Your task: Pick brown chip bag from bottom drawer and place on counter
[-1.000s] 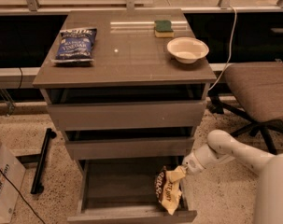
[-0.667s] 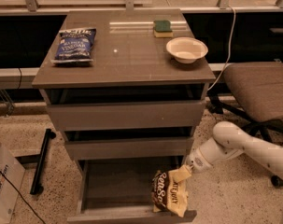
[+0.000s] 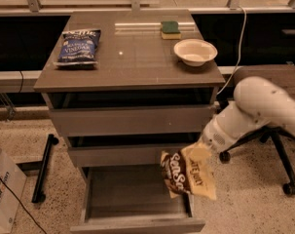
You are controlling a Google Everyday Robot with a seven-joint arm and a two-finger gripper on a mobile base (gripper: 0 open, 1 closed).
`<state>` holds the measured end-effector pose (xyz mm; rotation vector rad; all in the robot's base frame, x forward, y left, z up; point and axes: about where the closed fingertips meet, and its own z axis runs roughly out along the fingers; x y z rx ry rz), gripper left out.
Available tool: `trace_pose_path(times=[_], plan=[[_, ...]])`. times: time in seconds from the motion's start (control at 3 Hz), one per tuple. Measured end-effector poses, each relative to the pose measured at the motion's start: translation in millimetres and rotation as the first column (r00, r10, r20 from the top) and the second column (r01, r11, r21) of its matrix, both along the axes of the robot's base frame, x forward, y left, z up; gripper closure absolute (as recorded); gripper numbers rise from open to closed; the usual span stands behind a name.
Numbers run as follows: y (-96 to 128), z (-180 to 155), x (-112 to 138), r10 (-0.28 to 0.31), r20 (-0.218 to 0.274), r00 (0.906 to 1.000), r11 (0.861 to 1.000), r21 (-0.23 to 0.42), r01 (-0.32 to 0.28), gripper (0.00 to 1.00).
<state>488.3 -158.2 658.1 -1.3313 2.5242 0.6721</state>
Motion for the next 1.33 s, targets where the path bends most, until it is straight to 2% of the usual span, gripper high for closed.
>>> trace_pose_path(times=[0.33, 0.67, 1.0, 1.33], plan=[[4.9, 123.7, 26.7, 0.047, 0.232, 0.9717, 0.995, -0.096, -0.025, 1.00], [17.6, 259.5, 47.1, 0.095, 0.441, 0.8927, 0.984, -0.175, -0.018, 1.00], [20.5, 293.5, 55.3, 0.082, 0.499, 0.8630, 0.988, -0.155, -0.005, 1.00], [20.6, 293.6, 55.4, 0.082, 0.499, 0.8628, 0.988, -0.155, -0.005, 1.00]])
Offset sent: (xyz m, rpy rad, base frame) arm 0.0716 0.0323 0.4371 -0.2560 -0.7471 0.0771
